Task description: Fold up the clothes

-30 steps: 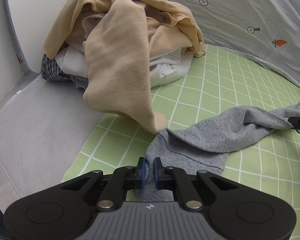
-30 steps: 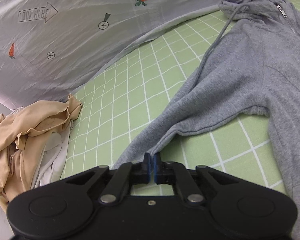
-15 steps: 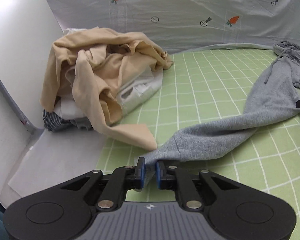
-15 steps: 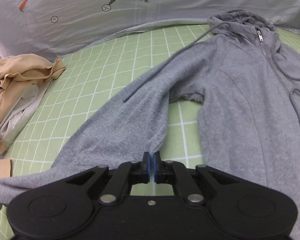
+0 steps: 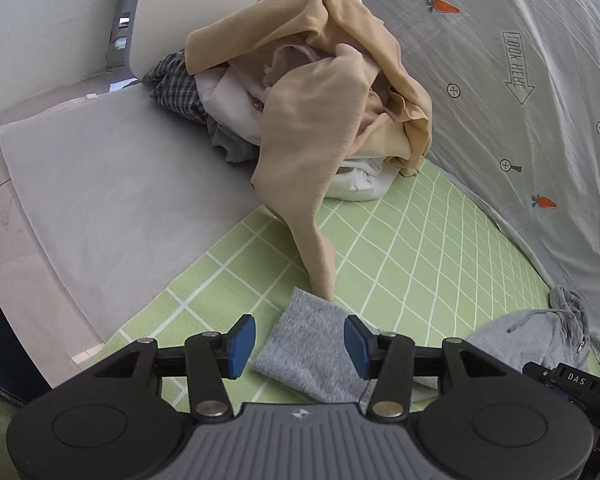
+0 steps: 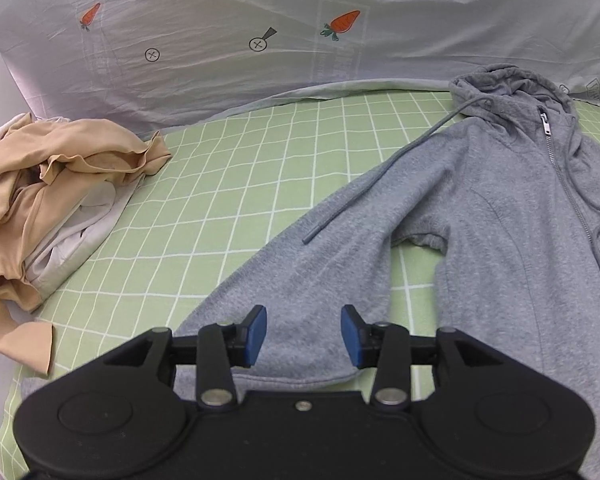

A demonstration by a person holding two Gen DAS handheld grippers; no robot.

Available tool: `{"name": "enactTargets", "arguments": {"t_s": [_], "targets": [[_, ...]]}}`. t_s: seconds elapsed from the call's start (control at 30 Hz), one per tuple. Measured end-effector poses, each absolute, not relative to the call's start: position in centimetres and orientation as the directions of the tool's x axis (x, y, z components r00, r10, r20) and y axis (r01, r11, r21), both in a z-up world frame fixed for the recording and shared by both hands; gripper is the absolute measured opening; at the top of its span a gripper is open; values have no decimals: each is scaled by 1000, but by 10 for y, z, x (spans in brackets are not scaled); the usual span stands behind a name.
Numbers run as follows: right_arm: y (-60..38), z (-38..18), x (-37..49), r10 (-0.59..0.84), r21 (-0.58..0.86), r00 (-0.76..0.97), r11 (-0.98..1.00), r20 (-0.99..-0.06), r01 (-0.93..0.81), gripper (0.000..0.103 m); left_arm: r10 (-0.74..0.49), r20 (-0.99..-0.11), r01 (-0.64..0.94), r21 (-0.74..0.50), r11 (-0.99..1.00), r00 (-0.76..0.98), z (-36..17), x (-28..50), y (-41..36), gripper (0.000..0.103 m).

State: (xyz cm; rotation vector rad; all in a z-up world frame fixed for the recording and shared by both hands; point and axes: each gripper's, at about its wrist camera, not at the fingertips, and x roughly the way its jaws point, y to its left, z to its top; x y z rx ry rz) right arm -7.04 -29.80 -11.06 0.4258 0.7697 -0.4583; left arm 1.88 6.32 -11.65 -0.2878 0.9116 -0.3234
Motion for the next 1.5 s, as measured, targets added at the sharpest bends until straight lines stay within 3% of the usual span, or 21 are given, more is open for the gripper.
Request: {"name": "enactTargets", "arguments": {"t_s": [0.2,0.37,0.4,0.43,0.5,0.7,0.9,1.17,1.37,1.5], "targets": [[-283,-127,-71,-229,166,590,825,-774,539,42,-375,-753,188,-326,927,540,-129,35,42,64],[-280,-131,-82,-235,152,581,828,-779,539,42,-351,-771,216,-278,936,531,-138,43,26,61],[-280,-131,-83,-237,149,580,829,-779,539,42,-344,-772,220,-266,939,535,-140,43,24,47],[-279,-131,-84,-240,145,579,830,-779,539,42,-330,-774,221,-247,943,540,-140,42,22,26],[-277,-131,-84,-245,137,577,832,-779,538,42,-303,-774,219,-215,952,555,-140,43,21,6],[-275,-130,-82,-245,140,579,830,-777,540,43,-273,-703,211,-177,961,657,-114,54,22,5],[-265,-132,-82,-238,133,579,841,-780,524,43,-376,-558,275,-259,926,740,-78,40,33,5],[-257,-132,-86,-249,103,571,852,-782,513,43,-346,-660,398,-77,914,666,-110,-9,34,6],[-244,-131,-75,-256,70,590,879,-766,471,51,-332,-699,363,-110,925,634,-122,-20,50,8],[-232,-129,-73,-237,54,605,905,-760,422,49,-326,-701,353,-112,929,634,-120,-21,55,8]]}}
